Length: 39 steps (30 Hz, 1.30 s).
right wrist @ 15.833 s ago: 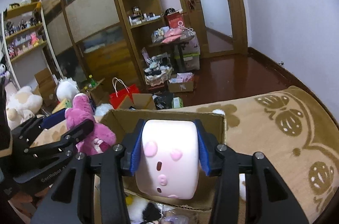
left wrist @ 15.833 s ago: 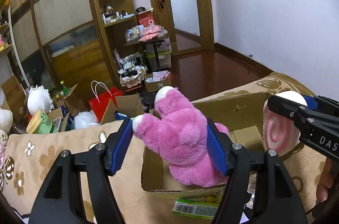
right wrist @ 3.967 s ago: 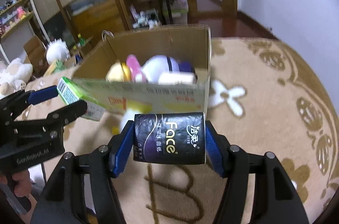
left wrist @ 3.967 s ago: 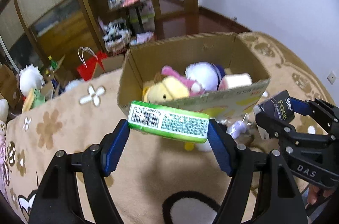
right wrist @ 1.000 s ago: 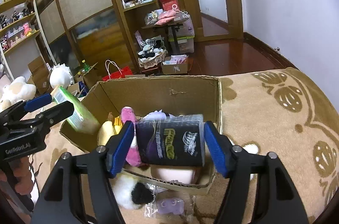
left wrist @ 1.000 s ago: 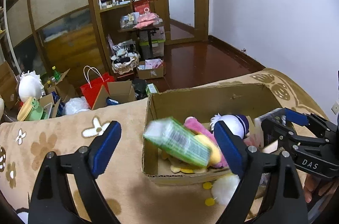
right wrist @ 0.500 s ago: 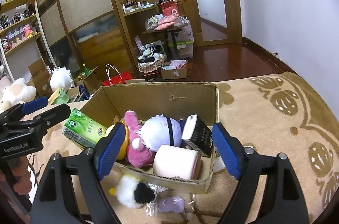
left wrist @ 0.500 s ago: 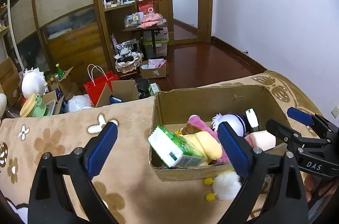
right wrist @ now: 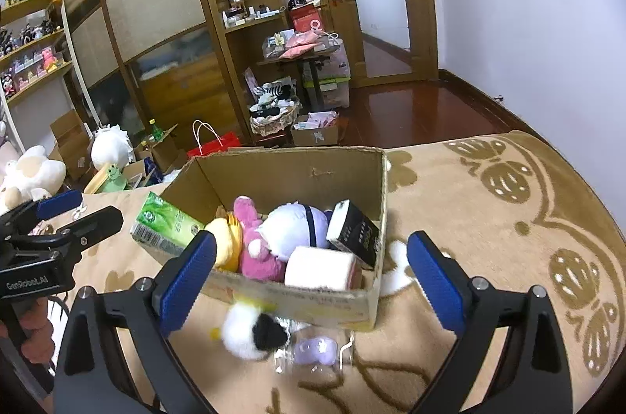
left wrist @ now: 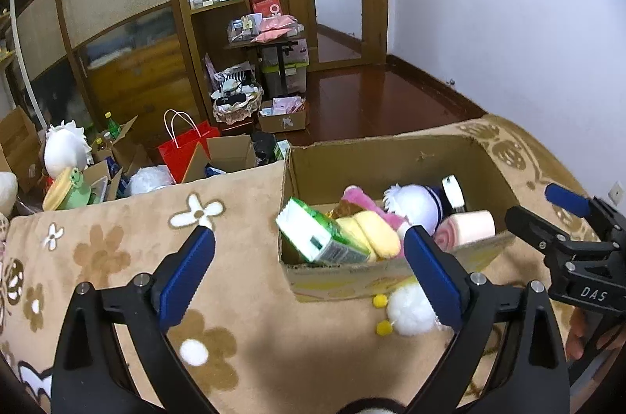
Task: Organize soft objects
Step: 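Withdraw both tools and lower them toward the pompom toy and plastic bag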
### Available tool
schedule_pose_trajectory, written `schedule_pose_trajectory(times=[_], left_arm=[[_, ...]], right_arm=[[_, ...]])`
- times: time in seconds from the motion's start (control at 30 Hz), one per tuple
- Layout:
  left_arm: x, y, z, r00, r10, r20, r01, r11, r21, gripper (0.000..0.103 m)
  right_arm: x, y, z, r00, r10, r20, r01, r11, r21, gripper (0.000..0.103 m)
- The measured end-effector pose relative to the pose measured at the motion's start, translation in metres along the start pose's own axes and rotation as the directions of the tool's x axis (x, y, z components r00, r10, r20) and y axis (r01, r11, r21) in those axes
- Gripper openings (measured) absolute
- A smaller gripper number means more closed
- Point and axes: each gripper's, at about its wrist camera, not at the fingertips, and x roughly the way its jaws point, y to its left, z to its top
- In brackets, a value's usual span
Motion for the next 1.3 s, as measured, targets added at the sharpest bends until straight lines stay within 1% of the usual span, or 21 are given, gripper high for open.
schedule_pose_trajectory(times=[0.23,0.33,0.4,0.63,0.8,0.93,1.1,1.17,1.3], left_arm=[[-0.006,-0.002,-0.008,0.998,-0.048,-0.042,0.047,0.999,-0.022,0.097],[-0.005,-0.003,-0.012,0.993,-0.089,-0.078,0.086,0.995,-0.049,0.097],[-0.003,-0.006,-0.015,0.990,-0.103,-0.096,0.098,0.994,-0.055,0.097],[0.008,-0.018,-0.022,0.982,-0.111,-0.151,0.107,0.994,-0.034,0.097],[0.019,-0.022,-0.022,0.983,-0.088,-0.158,0.086,0.996,-0.023,0.097],[0.029,-0.024,-0.022,0.980,-0.109,-0.167,0.106,0.994,-0.028,0.097],[0.041,-0.031,-0.021,0.979,-0.103,-0.176,0.103,0.995,-0.011,0.096],[0.045,-0.034,-0.022,0.977,-0.111,-0.183,0.112,0.994,-0.008,0.096],[0.050,-0.039,-0.024,0.971,-0.130,-0.201,0.133,0.991,-0.001,0.096]], right_arm=[[-0.016,0.001,-0.012,1.000,-0.022,-0.023,0.021,1.000,-0.011,0.102],[-0.020,-0.001,-0.018,0.999,-0.029,-0.041,0.028,1.000,-0.013,0.102],[-0.021,-0.001,-0.023,0.998,-0.026,-0.062,0.025,1.000,-0.017,0.102],[-0.015,0.007,-0.038,0.991,-0.050,-0.126,0.044,0.998,-0.054,0.102],[-0.011,0.011,-0.046,0.990,-0.057,-0.131,0.049,0.997,-0.062,0.102],[-0.001,0.010,-0.050,0.985,-0.064,-0.163,0.055,0.997,-0.061,0.102],[0.011,0.007,-0.053,0.980,-0.065,-0.190,0.056,0.997,-0.052,0.102],[0.015,0.006,-0.056,0.977,-0.066,-0.203,0.057,0.997,-0.049,0.102],[0.022,0.003,-0.060,0.971,-0.090,-0.220,0.081,0.996,-0.050,0.102]])
